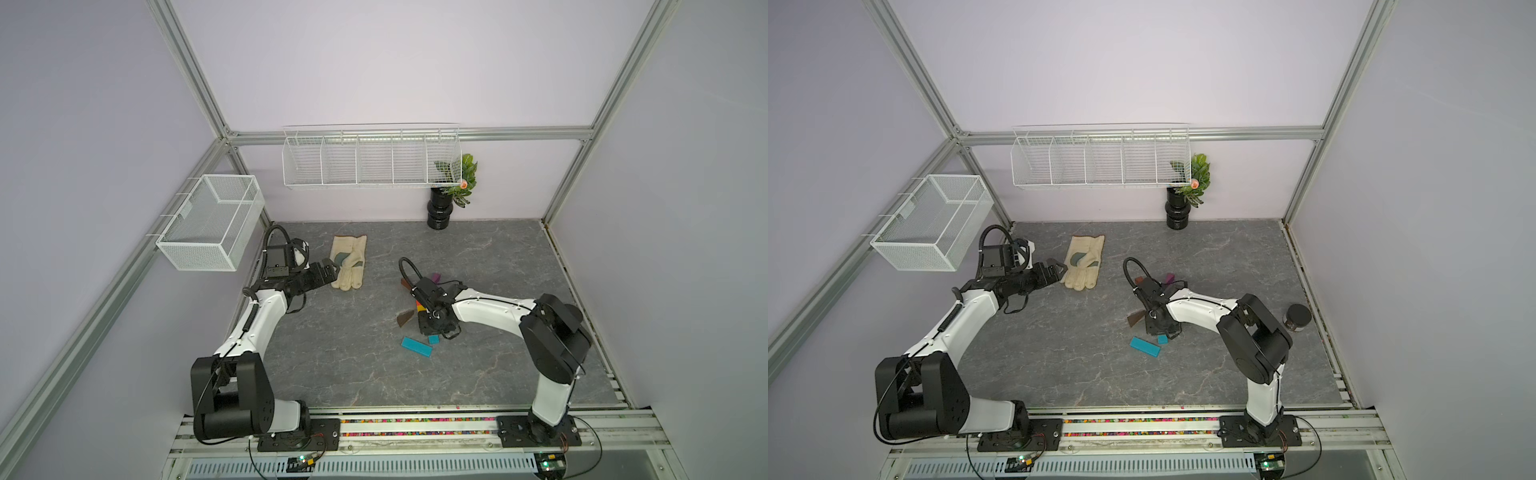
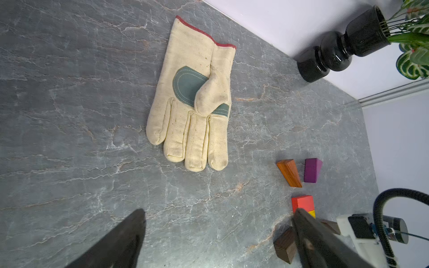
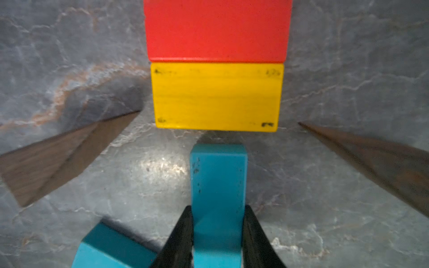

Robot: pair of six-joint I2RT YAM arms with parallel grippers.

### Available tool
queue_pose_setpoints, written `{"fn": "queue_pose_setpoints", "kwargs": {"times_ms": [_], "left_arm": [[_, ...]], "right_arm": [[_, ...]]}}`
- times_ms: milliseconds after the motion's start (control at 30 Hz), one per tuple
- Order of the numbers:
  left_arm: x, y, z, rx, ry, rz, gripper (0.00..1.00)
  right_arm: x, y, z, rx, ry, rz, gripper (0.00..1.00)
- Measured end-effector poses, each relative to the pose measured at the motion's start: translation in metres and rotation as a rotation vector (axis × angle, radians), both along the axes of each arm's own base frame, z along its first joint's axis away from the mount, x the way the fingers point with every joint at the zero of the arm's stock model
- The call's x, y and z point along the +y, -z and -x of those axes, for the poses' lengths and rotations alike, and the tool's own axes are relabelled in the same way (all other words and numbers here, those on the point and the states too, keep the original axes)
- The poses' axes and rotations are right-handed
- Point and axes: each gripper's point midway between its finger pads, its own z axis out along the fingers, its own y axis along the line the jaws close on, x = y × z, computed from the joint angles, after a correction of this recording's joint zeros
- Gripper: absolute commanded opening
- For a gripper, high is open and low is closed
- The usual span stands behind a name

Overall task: Assemble a small pinwheel with building blocks
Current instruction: Assemble the building block at the center of the board.

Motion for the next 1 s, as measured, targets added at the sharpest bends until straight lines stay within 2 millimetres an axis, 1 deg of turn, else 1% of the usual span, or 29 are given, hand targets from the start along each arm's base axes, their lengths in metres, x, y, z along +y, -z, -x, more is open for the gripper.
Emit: {"fn": "queue_pose_setpoints", "kwargs": {"times_ms": [433, 1000], "left_arm": [[-0.0011, 0.0001, -0.0009, -0.002, 0.005, 0.005, 1.00], [-0.0024, 0.0013, -0.0008, 0.002, 0.010, 0.011, 1.00]], "right_arm": [[0.0039, 0.0001, -0.0048, 0.000, 0.013, -0.011, 0.30], [0.0041, 0.0000, -0.0071, -0.001, 0.017, -0.012, 0.32]]}}
